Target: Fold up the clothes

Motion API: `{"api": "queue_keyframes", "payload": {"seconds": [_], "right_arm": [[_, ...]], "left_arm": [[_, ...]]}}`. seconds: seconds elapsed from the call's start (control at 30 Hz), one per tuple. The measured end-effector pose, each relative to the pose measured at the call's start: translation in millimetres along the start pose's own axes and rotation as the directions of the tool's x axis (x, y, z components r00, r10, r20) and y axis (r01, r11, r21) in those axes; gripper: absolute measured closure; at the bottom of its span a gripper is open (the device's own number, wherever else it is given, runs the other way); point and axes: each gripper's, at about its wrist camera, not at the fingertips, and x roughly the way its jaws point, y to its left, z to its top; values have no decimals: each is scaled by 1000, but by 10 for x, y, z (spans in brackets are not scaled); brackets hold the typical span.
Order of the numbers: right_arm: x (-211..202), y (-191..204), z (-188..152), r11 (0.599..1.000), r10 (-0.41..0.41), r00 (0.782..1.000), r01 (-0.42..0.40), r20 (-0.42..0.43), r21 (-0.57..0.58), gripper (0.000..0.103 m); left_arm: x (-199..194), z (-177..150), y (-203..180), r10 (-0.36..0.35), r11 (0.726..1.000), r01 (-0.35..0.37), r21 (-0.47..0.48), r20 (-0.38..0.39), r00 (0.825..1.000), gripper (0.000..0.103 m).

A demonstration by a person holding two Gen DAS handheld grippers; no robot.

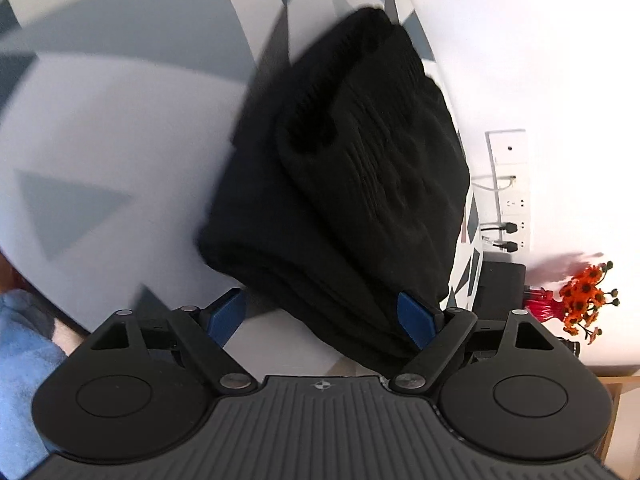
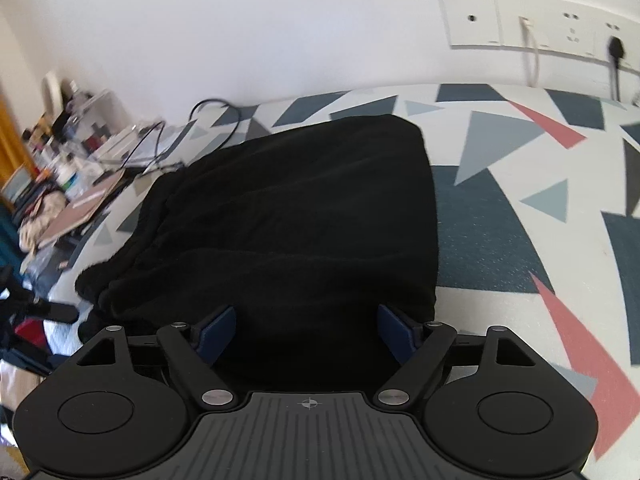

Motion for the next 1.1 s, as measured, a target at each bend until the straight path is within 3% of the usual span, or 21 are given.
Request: {"api": "queue_keyframes", "payload": {"seconds": [0.17,0.47,0.7,0.8,0.87,0.97,1.1], "right_arm": [[2,-36,10,998,41,999,-42,-27,-53,27],[17,-85,7,987,86,994,-94,-60,-132,27],[-3,-125,-4,983,118,991,-125,-61,-131,27],[-9,-134,-12,982,126,990,-133,-62,-133,27],[-12,-147,-15,981,135,989,-142,-62,-131,27],[-12,-169,-8,980,149,987,-156,-64,-122,27],[-38,-239,74,980,179,982,-184,-64,-82,29]], "left_arm": [[71,-107,-48,-16,998,25,-58,138,990,12],[187,-202,-152,-35,992,74,-106,331,943,11],[406,-311,-476,30,997,-57,45,458,888,11],[513,-352,-679,146,964,-237,120,506,850,34],[580,-348,-753,190,941,-306,145,523,831,47],[571,-246,-729,182,953,-280,117,518,836,58],[548,-111,-716,174,961,-258,99,507,844,62]]}}
